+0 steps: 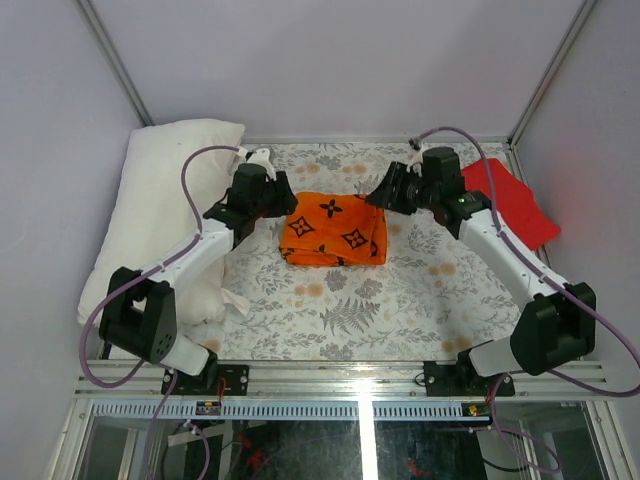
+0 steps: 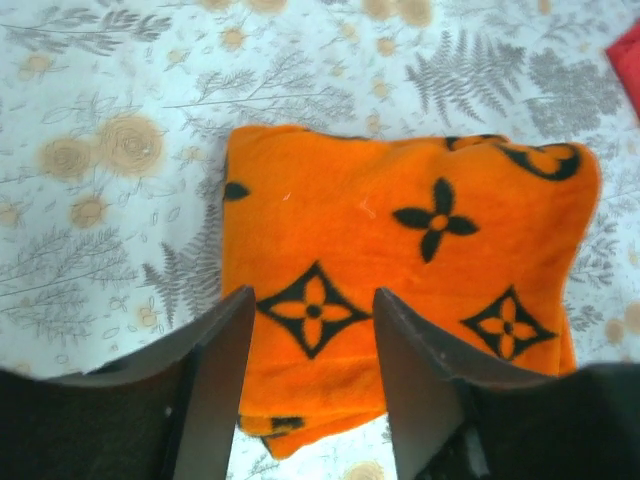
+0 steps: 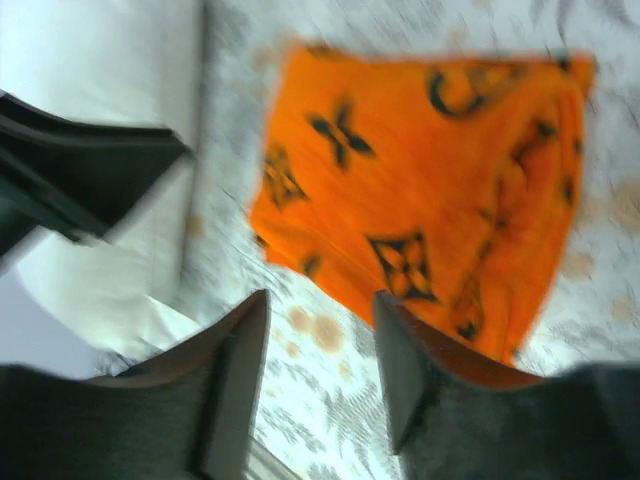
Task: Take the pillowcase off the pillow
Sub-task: Adjust the pillowcase at the center of the board.
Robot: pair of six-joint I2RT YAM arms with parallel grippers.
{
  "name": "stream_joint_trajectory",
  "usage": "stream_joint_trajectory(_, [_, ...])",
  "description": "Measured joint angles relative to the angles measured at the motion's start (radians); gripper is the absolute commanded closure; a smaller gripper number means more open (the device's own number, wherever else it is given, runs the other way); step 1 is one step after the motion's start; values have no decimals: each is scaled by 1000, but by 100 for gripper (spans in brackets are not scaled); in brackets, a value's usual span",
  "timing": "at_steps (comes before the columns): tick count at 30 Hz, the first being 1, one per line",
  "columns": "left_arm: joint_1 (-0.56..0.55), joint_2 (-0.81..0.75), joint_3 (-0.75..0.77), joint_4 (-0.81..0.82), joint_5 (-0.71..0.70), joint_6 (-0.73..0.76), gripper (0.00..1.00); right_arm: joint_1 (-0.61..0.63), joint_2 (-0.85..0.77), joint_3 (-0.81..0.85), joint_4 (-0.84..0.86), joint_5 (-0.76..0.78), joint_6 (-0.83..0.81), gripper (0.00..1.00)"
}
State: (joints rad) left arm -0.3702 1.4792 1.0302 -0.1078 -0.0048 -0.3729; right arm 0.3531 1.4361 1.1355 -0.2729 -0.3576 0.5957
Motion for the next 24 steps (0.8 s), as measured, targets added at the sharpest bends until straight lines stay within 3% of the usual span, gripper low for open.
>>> stream_joint_trajectory(2, [0, 18, 27, 25, 44, -13, 87, 0, -10, 68, 28, -1, 2, 99])
stream_joint_trajectory(4, [1, 60, 70, 61, 99, -24, 99, 0, 27, 146, 55, -10, 33, 100])
stream_joint_trajectory(11, [2, 290, 184, 214, 285, -117, 100, 3, 323, 243, 140, -75, 77, 100])
stream_joint_trajectory(18, [37, 503, 179, 317, 346, -232, 100, -33, 597, 236, 187, -143, 103, 100])
stream_joint_trajectory(24, [110, 544, 121, 417, 386, -322, 100, -134, 645, 176, 291, -241, 143, 100])
